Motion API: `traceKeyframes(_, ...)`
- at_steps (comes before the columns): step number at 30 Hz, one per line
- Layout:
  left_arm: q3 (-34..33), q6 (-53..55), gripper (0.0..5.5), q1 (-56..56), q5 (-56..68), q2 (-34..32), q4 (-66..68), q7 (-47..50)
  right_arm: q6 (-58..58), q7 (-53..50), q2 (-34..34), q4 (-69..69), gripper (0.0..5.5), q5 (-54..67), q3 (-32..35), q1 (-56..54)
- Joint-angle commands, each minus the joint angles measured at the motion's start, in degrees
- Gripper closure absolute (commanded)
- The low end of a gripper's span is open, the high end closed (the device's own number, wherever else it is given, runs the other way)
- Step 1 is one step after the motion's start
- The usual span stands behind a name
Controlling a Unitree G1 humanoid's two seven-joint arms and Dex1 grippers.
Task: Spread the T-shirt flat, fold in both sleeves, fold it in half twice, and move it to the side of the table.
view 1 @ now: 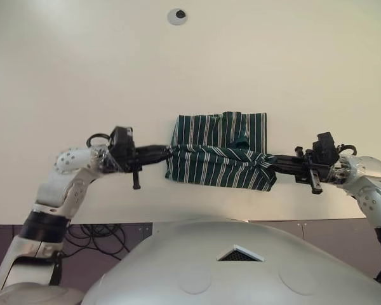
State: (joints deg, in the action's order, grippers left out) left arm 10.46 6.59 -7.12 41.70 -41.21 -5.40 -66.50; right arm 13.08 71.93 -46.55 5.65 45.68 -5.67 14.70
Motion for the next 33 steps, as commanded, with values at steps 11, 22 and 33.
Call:
traceKeyframes(11,-1.76,7.49,5.45,9.32,-8.35,6.84,7.33,3.46,6.70,-9.86,10.28,-5.58,5.50,-5.08,4.05,-9.73)
traceKeyframes(22,-3.46,11.71,5.45,17.42,-13.13,13.35,15.12,10.22,10.98,-17.91,13.69,-9.24,5.50,-8.44,6.52,-13.19)
traceKeyframes(33,-7.24,15.84,3.88,21.33,-16.36,16.04,23.26,17.19,14.86,-25.87,17.08,-17.71,4.11,-9.07,12.50,-18.29)
